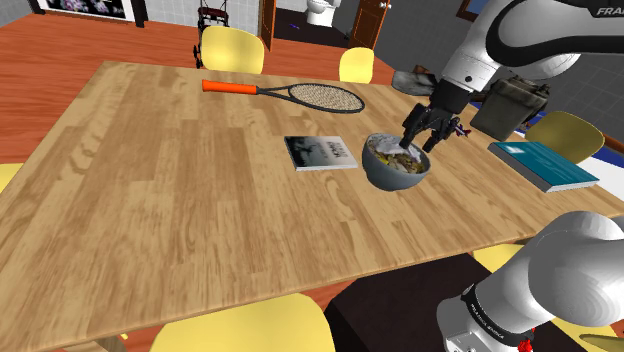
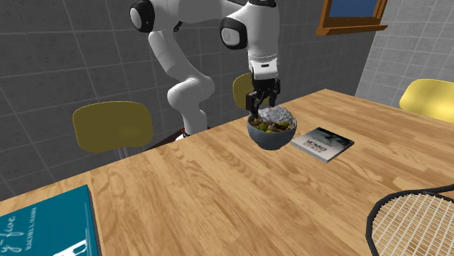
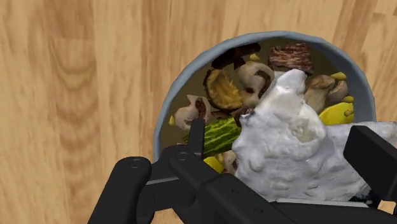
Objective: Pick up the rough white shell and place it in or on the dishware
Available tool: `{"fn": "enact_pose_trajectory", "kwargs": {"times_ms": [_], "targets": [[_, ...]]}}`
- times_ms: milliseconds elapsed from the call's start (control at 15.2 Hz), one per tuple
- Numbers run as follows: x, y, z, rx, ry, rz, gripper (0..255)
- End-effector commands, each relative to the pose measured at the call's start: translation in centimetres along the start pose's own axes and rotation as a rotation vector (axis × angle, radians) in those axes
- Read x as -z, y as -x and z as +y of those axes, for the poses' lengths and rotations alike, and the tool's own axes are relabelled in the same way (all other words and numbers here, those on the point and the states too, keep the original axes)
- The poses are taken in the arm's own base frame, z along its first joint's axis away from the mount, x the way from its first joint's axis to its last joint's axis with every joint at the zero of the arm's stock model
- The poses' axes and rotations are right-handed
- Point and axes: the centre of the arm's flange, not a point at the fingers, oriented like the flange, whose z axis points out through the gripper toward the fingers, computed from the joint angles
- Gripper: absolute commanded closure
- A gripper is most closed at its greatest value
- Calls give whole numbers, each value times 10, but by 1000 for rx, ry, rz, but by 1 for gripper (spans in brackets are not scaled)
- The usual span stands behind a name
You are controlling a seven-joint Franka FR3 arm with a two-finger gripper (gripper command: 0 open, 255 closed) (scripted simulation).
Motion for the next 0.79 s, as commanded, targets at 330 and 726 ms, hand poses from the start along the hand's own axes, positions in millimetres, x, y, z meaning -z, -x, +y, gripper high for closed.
{"fn": "enact_pose_trajectory", "kwargs": {"times_ms": [330, 726], "targets": [[44, 0, 2, 0, 0, -4, 0], [44, 0, 2, 0, 0, -4, 0]]}}
